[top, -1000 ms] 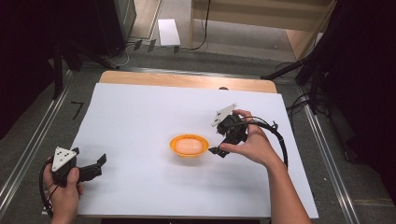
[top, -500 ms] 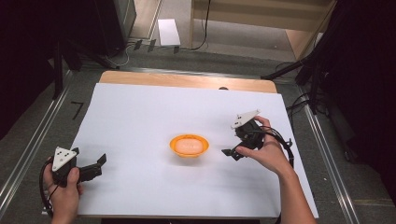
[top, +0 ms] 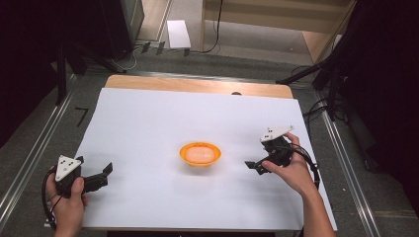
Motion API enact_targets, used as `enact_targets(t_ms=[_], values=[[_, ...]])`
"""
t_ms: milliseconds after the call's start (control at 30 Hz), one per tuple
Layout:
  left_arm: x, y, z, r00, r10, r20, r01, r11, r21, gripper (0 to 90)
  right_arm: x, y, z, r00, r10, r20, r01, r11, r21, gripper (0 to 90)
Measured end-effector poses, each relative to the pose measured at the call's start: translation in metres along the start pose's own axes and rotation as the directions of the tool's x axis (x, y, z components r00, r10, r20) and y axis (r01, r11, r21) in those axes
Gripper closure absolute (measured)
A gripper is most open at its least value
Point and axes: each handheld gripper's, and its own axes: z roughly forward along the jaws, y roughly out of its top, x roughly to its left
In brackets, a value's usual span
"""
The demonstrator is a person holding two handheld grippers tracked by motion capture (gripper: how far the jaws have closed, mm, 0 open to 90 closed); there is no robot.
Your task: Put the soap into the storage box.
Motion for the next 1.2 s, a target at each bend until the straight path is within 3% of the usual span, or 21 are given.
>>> enact_targets(t_ms=[333, 467, 633, 867, 1067, 1200], values=[[0.0, 0.0, 0.0, 1.0, 0.0, -0.003, 0.0, 1.0, 0.0, 0.5, -0.005, -0.026, -0.004, 0.9974, 0.07, 0.019, -0.069, 0.997, -0.022, 0.0], [0.0, 0.0, 0.0, 1.0, 0.0, -0.006, 0.0, 1.0, -0.002, 0.5, -0.006, -0.037, -0.008, 0.9934, 0.102, 0.052, -0.1, 0.994, -0.045, 0.0], [0.0, 0.0, 0.0, 1.0, 0.0, -0.007, 0.0, 1.0, -0.001, 0.5, -0.006, -0.045, -0.014, 0.9912, 0.118, 0.059, -0.112, 0.989, -0.094, 0.0], [-0.001, 0.0, 0.0, 1.0, 0.002, -0.007, -0.002, 1.0, -0.002, 0.5, -0.01, -0.071, -0.018, 0.9796, 0.19, 0.065, -0.181, 0.976, -0.124, 0.0], [-0.001, 0.0, 0.0, 0.9999, 0.003, -0.012, -0.003, 1.0, -0.002, 0.5, -0.011, -0.092, -0.02, 0.9715, 0.22, 0.089, -0.209, 0.971, -0.119, 0.0], [-0.001, 0.0, 0.0, 0.9999, 0.003, -0.013, -0.003, 1.0, -0.003, 0.5, -0.013, -0.106, -0.024, 0.9633, 0.25, 0.097, -0.235, 0.961, -0.145, 0.0]])
